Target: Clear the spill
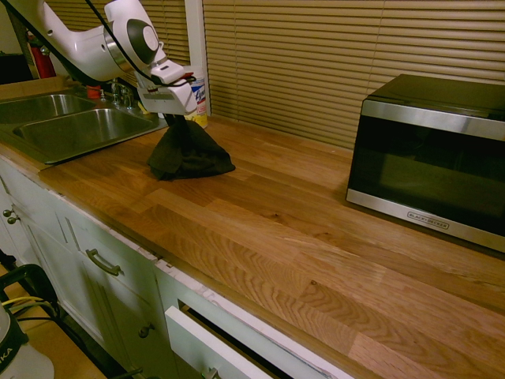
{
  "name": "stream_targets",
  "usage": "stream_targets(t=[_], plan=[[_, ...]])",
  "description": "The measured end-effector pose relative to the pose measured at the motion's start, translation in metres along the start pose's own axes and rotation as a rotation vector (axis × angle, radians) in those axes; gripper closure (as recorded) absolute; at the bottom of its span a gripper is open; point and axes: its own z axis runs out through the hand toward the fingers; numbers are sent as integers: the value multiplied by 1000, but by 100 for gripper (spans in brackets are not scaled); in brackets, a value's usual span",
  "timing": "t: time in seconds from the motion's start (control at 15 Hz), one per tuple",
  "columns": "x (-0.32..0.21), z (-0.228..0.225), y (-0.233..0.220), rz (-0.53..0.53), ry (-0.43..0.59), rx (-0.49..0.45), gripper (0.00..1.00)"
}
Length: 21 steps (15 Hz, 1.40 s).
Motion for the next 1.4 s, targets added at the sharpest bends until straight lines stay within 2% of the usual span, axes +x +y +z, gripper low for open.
stream_targets(t=[0.47, 0.53, 0.93, 1.4], plan=[[-55, -14, -50, -66, -4, 23, 100], [-59, -14, -55, -73, -4, 19, 0], [-67, -9, -69, -84, -11, 11, 0], [-72, -24, -75, -88, -3, 24, 0]])
